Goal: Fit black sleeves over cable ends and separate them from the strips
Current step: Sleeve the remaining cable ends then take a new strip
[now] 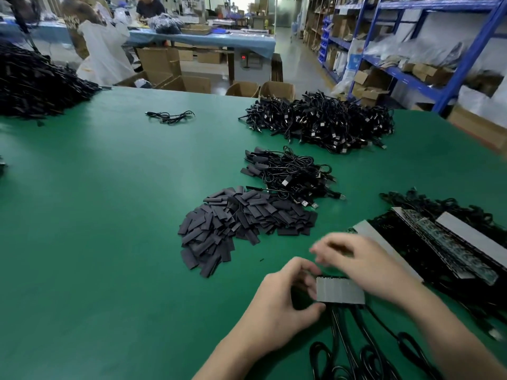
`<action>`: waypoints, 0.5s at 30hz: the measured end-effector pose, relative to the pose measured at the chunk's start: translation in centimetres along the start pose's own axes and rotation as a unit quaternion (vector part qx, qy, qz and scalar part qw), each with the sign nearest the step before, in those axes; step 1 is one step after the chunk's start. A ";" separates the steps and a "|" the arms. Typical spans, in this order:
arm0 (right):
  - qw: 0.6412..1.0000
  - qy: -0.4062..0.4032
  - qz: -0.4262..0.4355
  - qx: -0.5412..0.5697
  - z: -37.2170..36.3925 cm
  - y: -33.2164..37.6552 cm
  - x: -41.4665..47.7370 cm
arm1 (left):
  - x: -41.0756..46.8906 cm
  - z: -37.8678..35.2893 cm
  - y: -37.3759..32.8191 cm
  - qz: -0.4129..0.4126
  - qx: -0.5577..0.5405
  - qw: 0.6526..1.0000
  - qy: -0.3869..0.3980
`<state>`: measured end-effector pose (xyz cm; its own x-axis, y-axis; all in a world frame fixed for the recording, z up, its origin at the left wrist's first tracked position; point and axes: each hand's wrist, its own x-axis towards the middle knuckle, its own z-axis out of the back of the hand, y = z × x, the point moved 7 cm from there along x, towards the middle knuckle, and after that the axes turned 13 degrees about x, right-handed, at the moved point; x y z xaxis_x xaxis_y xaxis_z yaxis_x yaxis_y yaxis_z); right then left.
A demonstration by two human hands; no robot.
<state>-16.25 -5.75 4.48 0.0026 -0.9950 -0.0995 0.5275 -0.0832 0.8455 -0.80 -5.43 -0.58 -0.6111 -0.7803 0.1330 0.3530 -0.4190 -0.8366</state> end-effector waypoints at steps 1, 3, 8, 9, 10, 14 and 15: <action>1.000 0.000 -0.014 0.026 -0.1 -1.3 -1.4 | 0.0 0.1 -0.1 0.000 -0.024 1.000 -0.005; 0.993 -0.013 -0.032 0.110 -0.1 -3.0 -3.5 | 0.1 0.3 -0.2 0.004 -0.049 0.999 -0.016; 0.969 -0.043 -0.043 0.239 -1.9 -4.6 -4.2 | 0.1 0.4 0.1 0.042 -0.113 0.993 -0.013; 0.968 -0.049 -0.040 0.245 -2.1 -4.6 -4.2 | 0.1 0.4 0.2 0.055 -0.131 0.990 -0.013; 0.967 -0.054 -0.036 0.246 -2.2 -4.6 -4.1 | 0.1 0.4 0.3 0.066 -0.138 0.988 -0.014; 0.968 -0.070 -0.019 0.241 -2.5 -4.8 -4.5 | 0.3 0.3 0.6 0.077 -0.094 0.992 -0.020; 0.966 -0.077 -0.018 0.245 -2.6 -4.9 -4.6 | 0.2 0.3 0.6 0.078 -0.089 0.993 -0.021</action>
<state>-16.69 -0.61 -0.58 -0.1551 -0.9842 -0.0854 0.0601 -0.0957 0.9936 -0.56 -5.98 -0.89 -0.5272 -0.8496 0.0145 0.3077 -0.2068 -0.9287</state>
